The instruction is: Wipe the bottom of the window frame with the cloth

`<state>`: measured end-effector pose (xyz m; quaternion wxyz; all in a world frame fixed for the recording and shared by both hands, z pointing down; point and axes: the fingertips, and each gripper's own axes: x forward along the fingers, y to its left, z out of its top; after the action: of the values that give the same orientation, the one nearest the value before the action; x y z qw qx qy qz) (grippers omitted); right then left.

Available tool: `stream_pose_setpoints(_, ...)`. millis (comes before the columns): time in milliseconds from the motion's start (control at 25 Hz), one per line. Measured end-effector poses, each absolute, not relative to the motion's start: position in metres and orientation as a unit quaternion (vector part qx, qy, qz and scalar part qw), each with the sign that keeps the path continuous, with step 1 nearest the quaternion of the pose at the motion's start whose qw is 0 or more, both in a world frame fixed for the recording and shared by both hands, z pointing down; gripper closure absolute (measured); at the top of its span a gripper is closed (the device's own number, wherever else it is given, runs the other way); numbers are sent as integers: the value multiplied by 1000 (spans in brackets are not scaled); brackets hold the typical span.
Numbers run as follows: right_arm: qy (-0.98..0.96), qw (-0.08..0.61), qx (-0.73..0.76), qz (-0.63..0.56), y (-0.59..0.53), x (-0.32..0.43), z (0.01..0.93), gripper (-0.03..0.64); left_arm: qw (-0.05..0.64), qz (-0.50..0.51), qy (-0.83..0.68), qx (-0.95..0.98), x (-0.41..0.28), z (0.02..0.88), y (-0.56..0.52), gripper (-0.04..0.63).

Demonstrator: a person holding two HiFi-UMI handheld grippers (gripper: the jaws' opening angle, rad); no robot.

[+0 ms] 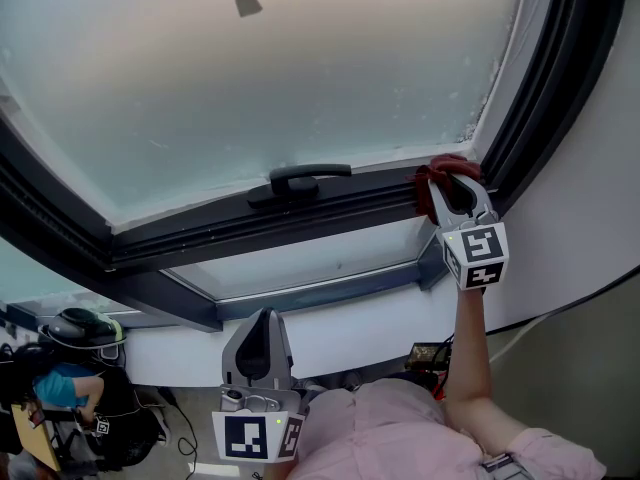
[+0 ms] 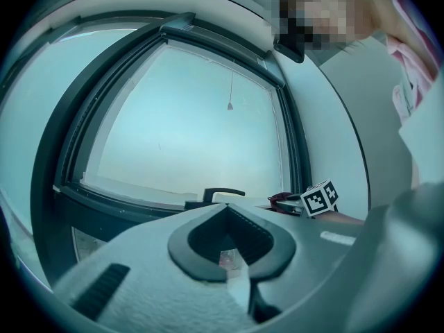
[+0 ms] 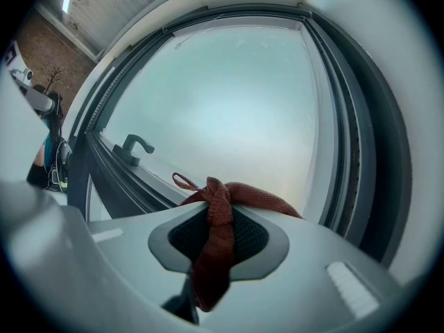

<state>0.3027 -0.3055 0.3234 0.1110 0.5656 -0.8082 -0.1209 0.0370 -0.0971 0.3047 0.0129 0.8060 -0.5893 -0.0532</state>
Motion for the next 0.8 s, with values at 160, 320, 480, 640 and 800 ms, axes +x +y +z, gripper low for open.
stream_pose_setpoints(160, -800, 109, 579, -115, -308, 316, 324, 538, 13, -54, -591, 805, 34, 305, -98, 601)
stream_pose_setpoints(320, -790, 105, 594, -110, -310, 332, 324, 538, 15, -54, -594, 803, 31, 306, -98, 601)
stream_pose_setpoints(480, -782, 98, 606, -103, -313, 347, 324, 538, 15, -54, -598, 800, 26, 306, -99, 601)
stream_pose_setpoints(640, -780, 92, 611, -100, -314, 353, 324, 538, 14, -55, -601, 797, 22, 306, -99, 601)
stream_pose_setpoints(800, -779, 67, 618, -80, -314, 356, 323, 537, 14, -56, -604, 795, 18, 306, -98, 601)
